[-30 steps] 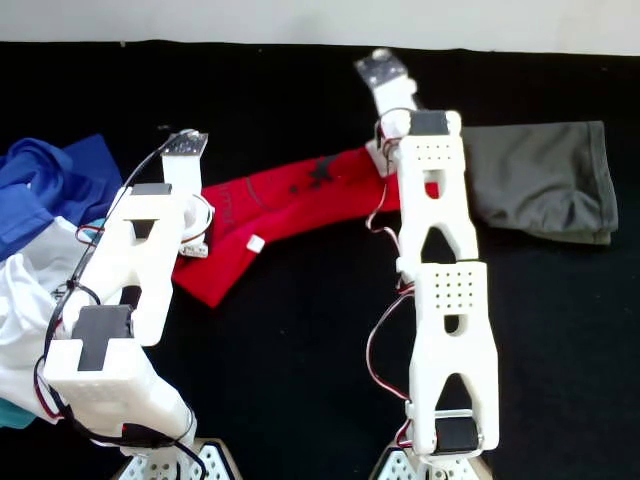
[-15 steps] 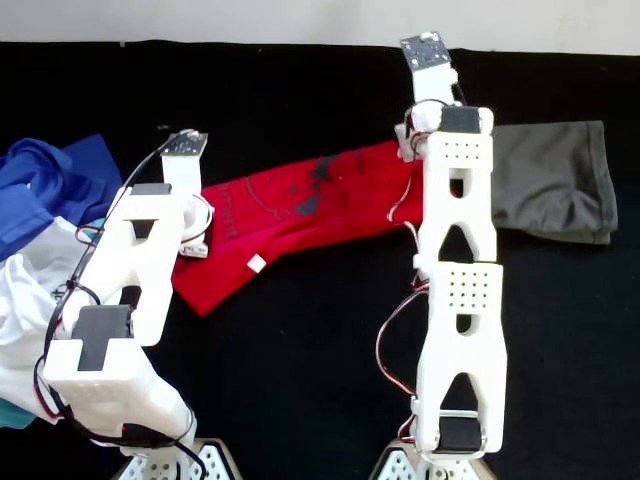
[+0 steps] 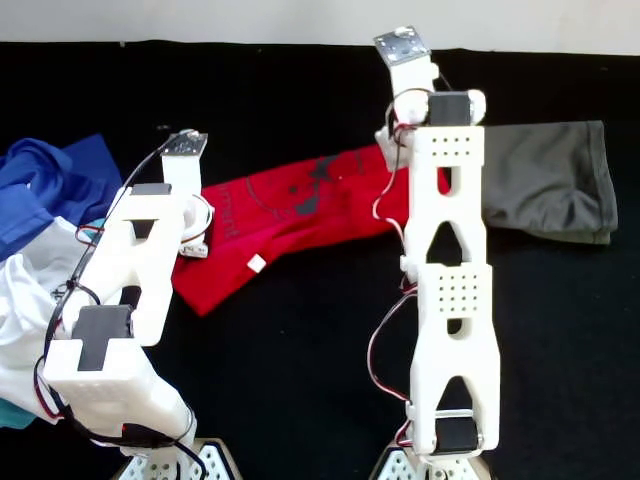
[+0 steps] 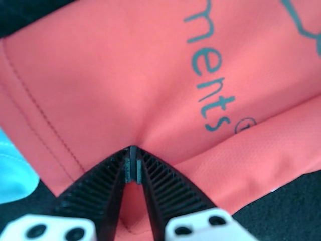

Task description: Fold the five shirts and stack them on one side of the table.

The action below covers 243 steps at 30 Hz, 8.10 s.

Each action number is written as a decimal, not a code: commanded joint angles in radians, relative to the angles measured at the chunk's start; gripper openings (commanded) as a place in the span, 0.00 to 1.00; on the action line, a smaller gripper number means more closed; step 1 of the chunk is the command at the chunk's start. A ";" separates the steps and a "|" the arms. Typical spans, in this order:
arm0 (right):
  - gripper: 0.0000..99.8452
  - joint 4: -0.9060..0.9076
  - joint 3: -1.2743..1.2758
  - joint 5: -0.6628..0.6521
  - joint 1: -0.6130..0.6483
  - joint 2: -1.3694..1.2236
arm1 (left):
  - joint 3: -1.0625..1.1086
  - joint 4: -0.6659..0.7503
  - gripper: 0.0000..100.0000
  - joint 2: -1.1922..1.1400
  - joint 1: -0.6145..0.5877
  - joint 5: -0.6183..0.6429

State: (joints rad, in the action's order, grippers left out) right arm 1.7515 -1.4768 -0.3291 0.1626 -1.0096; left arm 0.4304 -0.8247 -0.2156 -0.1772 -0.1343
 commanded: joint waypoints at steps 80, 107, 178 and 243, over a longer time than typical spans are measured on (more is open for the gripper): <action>0.13 -0.389 1.914 0.038 -0.156 1.598 | 0.246 -0.169 0.12 0.516 -0.116 0.106; 0.13 -0.424 2.180 -0.048 -0.160 1.787 | -0.154 -0.293 0.19 0.073 -0.124 0.219; 0.13 -1.193 3.071 0.028 -0.311 1.989 | -1.371 -0.634 0.01 -0.421 0.541 0.035; 0.13 -1.204 3.073 0.044 -0.314 1.989 | -2.017 -0.907 0.01 -0.934 0.562 0.150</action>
State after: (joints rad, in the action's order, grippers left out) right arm 0.5669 1.5919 -0.2938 -0.1335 0.9774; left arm -1.5535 -1.7561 -1.1285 0.4289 0.0130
